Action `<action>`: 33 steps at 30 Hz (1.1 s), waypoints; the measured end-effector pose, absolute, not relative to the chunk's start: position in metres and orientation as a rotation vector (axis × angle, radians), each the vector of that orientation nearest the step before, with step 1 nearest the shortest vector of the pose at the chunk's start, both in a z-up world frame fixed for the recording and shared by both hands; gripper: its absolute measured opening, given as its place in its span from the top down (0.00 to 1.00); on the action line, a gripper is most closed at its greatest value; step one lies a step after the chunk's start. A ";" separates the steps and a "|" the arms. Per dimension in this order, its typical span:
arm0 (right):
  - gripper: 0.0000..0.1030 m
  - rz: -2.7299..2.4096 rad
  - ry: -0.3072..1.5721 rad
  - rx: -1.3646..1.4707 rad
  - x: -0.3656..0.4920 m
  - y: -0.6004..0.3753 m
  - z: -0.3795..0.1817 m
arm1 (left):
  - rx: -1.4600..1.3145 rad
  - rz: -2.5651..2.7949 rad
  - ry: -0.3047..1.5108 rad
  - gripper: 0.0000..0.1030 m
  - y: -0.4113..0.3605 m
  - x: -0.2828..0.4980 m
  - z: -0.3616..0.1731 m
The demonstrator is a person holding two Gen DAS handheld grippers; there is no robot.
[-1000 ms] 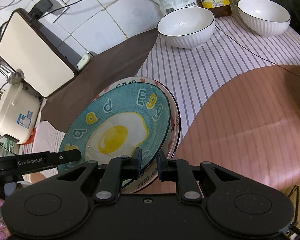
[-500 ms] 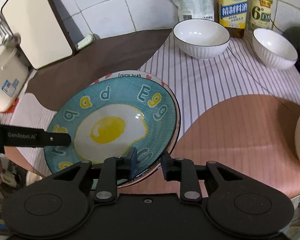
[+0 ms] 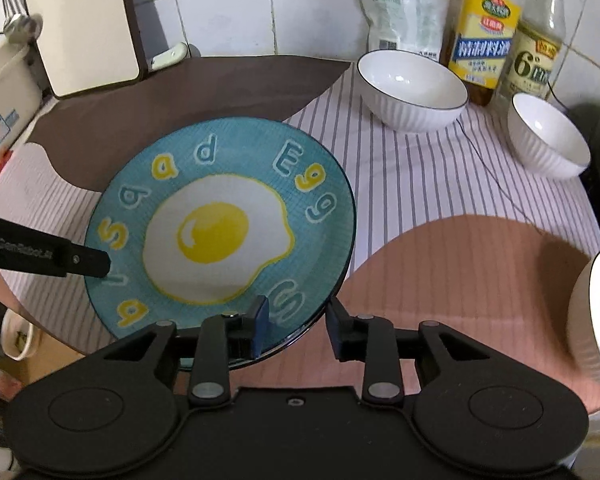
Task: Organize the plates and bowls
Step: 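Lower the three-plate stack onto the counter and open both tools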
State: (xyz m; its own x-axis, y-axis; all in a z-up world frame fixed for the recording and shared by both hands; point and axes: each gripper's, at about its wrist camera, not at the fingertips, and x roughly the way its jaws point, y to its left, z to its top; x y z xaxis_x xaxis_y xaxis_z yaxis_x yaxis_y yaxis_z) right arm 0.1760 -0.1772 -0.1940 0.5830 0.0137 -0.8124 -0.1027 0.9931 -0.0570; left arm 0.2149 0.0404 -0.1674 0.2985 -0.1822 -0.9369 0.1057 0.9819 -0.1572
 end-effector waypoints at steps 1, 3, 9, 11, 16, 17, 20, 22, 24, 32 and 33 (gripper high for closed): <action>0.62 0.069 0.947 -0.104 0.177 -0.177 -0.194 | -0.071 -0.194 1.256 0.83 0.041 0.215 -0.167; 0.62 0.075 0.945 -0.115 0.179 -0.178 -0.194 | -0.078 -0.199 1.260 0.83 0.042 0.216 -0.167; 0.62 0.088 0.917 -0.172 0.174 -0.178 -0.191 | -0.104 -0.209 1.271 0.82 0.047 0.216 -0.167; 0.62 0.087 0.887 -0.211 0.167 -0.179 -0.186 | -0.095 -0.206 1.272 0.82 0.046 0.212 -0.163; 0.58 0.121 0.753 -0.224 0.138 -0.200 -0.170 | -0.022 -0.235 1.241 0.82 0.034 0.196 -0.149; 0.58 0.121 0.731 -0.216 0.131 -0.206 -0.169 | -0.013 -0.245 1.232 0.82 0.031 0.193 -0.145; 0.58 0.117 0.676 -0.176 0.110 -0.227 -0.162 | 0.005 -0.262 1.202 0.82 0.019 0.182 -0.132; 0.58 0.113 0.644 -0.163 0.098 -0.240 -0.157 | 0.002 -0.280 1.180 0.82 0.009 0.174 -0.121; 0.57 0.104 0.600 -0.164 0.084 -0.251 -0.151 | 0.005 -0.308 1.156 0.81 -0.003 0.166 -0.112; 0.48 0.034 0.488 -0.116 0.043 -0.303 -0.134 | 0.033 -0.448 1.057 0.68 -0.060 0.139 -0.080; 0.45 0.022 0.477 -0.108 0.039 -0.308 -0.134 | 0.030 -0.463 1.041 0.67 -0.065 0.137 -0.078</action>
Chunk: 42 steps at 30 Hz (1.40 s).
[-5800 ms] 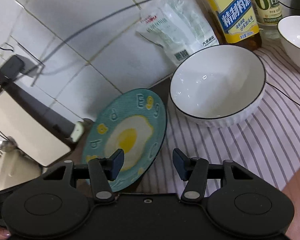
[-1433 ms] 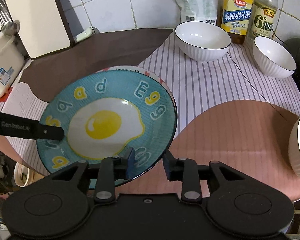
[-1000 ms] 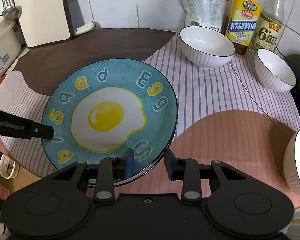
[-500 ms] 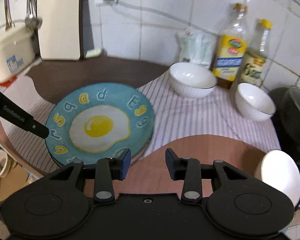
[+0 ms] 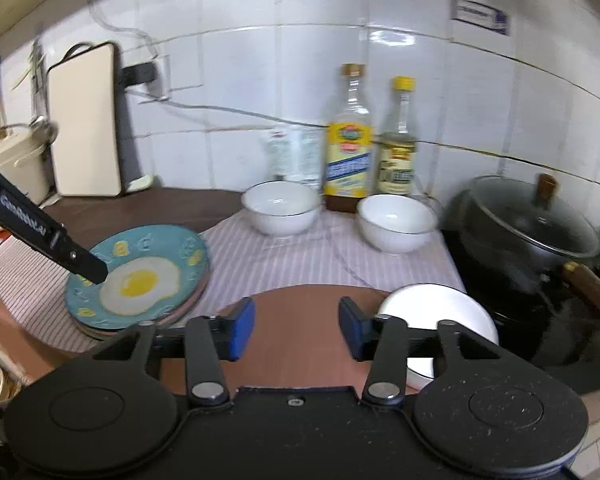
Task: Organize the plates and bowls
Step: 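Lower the three-plate stack onto the counter and open both tools, then grasp a white bowl rim with the right tool while the left tool grips its other side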
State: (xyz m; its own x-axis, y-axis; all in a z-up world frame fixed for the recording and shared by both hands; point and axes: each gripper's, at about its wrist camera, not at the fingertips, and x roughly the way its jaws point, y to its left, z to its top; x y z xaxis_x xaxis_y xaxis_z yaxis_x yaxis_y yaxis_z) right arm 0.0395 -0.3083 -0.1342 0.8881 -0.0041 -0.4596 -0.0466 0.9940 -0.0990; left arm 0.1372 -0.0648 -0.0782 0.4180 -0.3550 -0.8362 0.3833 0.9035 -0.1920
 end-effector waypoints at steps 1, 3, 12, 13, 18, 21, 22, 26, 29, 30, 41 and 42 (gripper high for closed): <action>0.43 0.011 0.466 -0.104 0.036 -0.314 -0.135 | 0.021 -0.480 1.024 0.66 -0.071 0.136 -0.076; 0.39 -0.016 0.454 -0.103 0.030 -0.324 -0.138 | 0.001 -0.508 1.005 0.62 -0.083 0.134 -0.073; 0.24 -0.095 0.431 -0.107 0.032 -0.363 -0.164 | -0.052 -0.590 0.958 0.50 -0.145 0.130 -0.083; 0.17 -0.101 0.433 -0.105 0.035 -0.367 -0.168 | -0.058 -0.597 0.952 0.49 -0.151 0.131 -0.086; 0.09 -0.138 0.411 -0.085 0.041 -0.384 -0.185 | -0.092 -0.636 0.933 0.40 -0.181 0.133 -0.100; 0.06 -0.155 0.424 -0.068 0.050 -0.396 -0.197 | -0.113 -0.654 0.933 0.35 -0.194 0.137 -0.110; 0.05 -0.163 0.430 -0.067 0.053 -0.399 -0.202 | -0.112 -0.656 0.933 0.35 -0.199 0.139 -0.114; 0.04 -0.182 0.447 -0.040 0.063 -0.405 -0.219 | -0.102 -0.660 0.949 0.33 -0.219 0.151 -0.132; 0.04 -0.169 0.433 -0.037 0.071 -0.409 -0.231 | -0.128 -0.665 1.001 0.33 -0.232 0.162 -0.152; 0.04 -0.176 0.428 -0.045 0.074 -0.409 -0.234 | -0.135 -0.665 1.021 0.33 -0.236 0.166 -0.160; 0.03 -0.162 0.416 -0.043 0.091 -0.413 -0.244 | -0.151 -0.660 1.047 0.42 -0.259 0.186 -0.180; 0.03 -0.161 0.417 -0.041 0.091 -0.413 -0.244 | -0.153 -0.660 1.054 0.47 -0.260 0.187 -0.180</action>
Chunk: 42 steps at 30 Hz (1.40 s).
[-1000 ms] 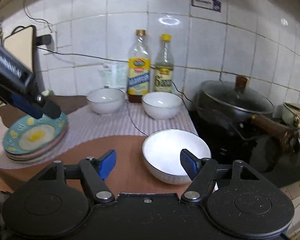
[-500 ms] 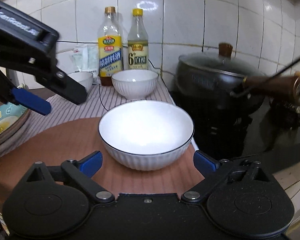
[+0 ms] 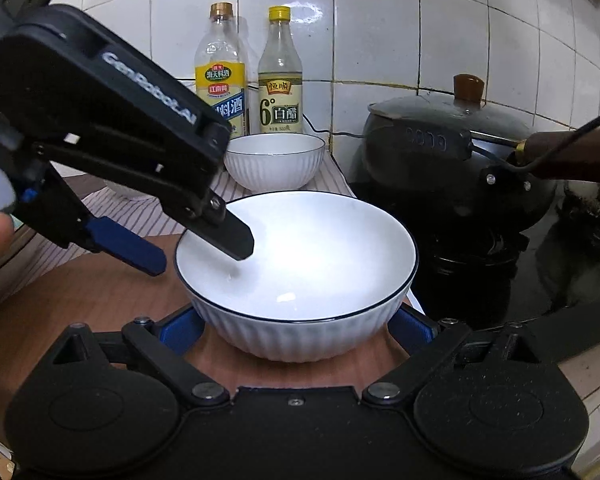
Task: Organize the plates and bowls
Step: 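Grasp a white bowl rim with the right tool while the left tool grips its other side, then lift the white bowl with both tools toward the second white bowl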
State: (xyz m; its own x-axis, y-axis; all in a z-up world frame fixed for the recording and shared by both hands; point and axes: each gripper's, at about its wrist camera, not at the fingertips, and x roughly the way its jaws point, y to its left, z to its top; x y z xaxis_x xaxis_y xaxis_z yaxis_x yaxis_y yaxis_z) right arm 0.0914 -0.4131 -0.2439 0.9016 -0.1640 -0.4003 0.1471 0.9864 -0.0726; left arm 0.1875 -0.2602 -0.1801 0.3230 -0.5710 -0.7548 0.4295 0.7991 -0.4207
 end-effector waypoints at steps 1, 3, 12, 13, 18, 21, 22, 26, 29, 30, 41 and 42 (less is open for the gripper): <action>0.03 -0.160 0.419 -0.038 0.092 -0.414 -0.244 | -0.154 -0.660 1.059 0.54 -0.262 0.189 -0.181; 0.03 -0.157 0.418 -0.039 0.092 -0.414 -0.244 | -0.137 -0.658 1.064 0.65 -0.264 0.189 -0.183; 0.03 -0.143 0.446 -0.050 0.095 -0.415 -0.239 | -0.175 -0.680 1.106 0.86 -0.263 0.187 -0.186; 0.03 -0.132 0.464 -0.052 0.096 -0.415 -0.236 | -0.162 -0.677 1.101 0.86 -0.264 0.186 -0.186; 0.04 -0.108 0.501 -0.036 0.098 -0.412 -0.228 | -0.146 -0.673 1.107 0.86 -0.258 0.185 -0.180; 0.04 -0.095 0.499 -0.030 0.097 -0.404 -0.223 | -0.118 -0.665 1.096 0.86 -0.250 0.183 -0.171; 0.04 -0.089 0.494 -0.033 0.097 -0.401 -0.221 | -0.113 -0.660 1.091 0.86 -0.246 0.182 -0.167; 0.04 -0.046 0.477 -0.052 0.098 -0.385 -0.213 | -0.116 -0.631 1.095 0.86 -0.224 0.183 -0.157; 0.04 0.005 0.463 -0.084 0.099 -0.369 -0.210 | -0.135 -0.608 1.104 0.86 -0.203 0.183 -0.154; 0.04 0.025 0.461 -0.101 0.100 -0.364 -0.209 | -0.137 -0.599 1.108 0.86 -0.196 0.184 -0.153; 0.04 0.176 0.452 -0.177 0.123 -0.321 -0.210 | -0.102 -0.473 1.069 0.86 -0.149 0.185 -0.155; 0.04 0.185 0.452 -0.176 0.127 -0.319 -0.211 | -0.098 -0.463 1.067 0.86 -0.147 0.187 -0.156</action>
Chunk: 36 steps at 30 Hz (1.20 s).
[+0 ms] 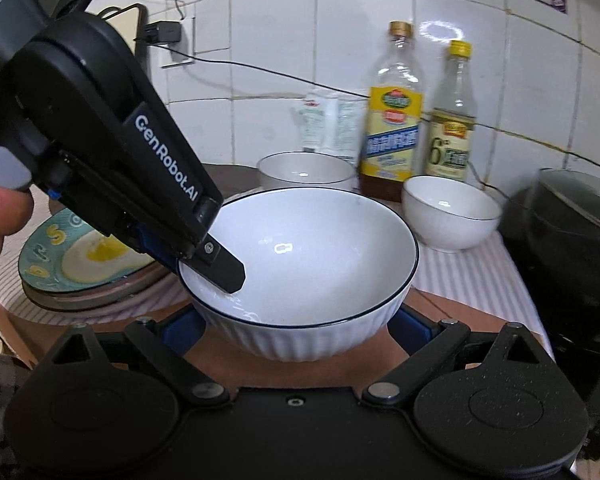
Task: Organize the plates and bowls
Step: 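Lift the white bowl with both tools toward the second white bowl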
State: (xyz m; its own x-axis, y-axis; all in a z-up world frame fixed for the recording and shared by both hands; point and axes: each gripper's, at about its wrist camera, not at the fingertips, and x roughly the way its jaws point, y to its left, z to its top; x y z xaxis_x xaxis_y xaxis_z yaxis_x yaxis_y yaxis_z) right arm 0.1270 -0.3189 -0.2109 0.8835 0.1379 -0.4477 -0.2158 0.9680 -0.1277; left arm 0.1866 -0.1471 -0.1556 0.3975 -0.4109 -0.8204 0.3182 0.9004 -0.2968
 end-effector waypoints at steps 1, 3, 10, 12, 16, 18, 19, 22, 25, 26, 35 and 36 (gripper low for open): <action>0.04 0.192 0.450 -0.177 0.130 -0.317 -0.212 | -0.093 -0.454 1.065 0.86 -0.145 0.188 -0.157; 0.04 0.202 0.447 -0.179 0.135 -0.312 -0.215 | -0.085 -0.437 1.066 0.86 -0.141 0.192 -0.159; 0.04 0.218 0.468 -0.207 0.151 -0.303 -0.227 | -0.060 -0.411 1.109 0.86 -0.141 0.209 -0.174; 0.04 0.220 0.478 -0.211 0.154 -0.305 -0.230 | -0.060 -0.411 1.127 0.86 -0.142 0.213 -0.178; 0.04 0.205 0.509 -0.189 0.158 -0.307 -0.236 | -0.043 -0.415 1.132 0.85 -0.145 0.213 -0.182; 0.04 0.181 0.526 -0.186 0.157 -0.305 -0.235 | -0.044 -0.415 1.136 0.85 -0.145 0.213 -0.183; 0.04 0.164 0.541 -0.182 0.156 -0.304 -0.234 | -0.049 -0.418 1.143 0.83 -0.144 0.213 -0.183; 0.04 0.120 0.568 -0.165 0.147 -0.301 -0.226 | -0.082 -0.429 1.162 0.83 -0.138 0.216 -0.181; 0.04 0.097 0.576 -0.134 0.134 -0.300 -0.215 | -0.095 -0.448 1.152 0.82 -0.130 0.214 -0.171; 0.04 0.092 0.576 -0.121 0.129 -0.300 -0.211 | -0.106 -0.461 1.143 0.82 -0.127 0.213 -0.167; 0.04 0.125 0.510 0.020 0.121 -0.294 -0.171 | -0.181 -0.481 1.027 0.78 -0.092 0.217 -0.130; 0.04 0.126 0.503 0.041 0.123 -0.294 -0.168 | -0.185 -0.478 1.010 0.78 -0.088 0.219 -0.126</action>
State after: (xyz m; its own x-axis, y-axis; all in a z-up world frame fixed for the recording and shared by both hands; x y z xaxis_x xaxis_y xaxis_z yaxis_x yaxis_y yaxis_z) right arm 0.1234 -0.2937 -0.1675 0.8683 0.1305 -0.4785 -0.1103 0.9914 0.0702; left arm 0.2194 -0.0881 -0.1257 0.4401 -0.4657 -0.7677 0.2981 0.8823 -0.3643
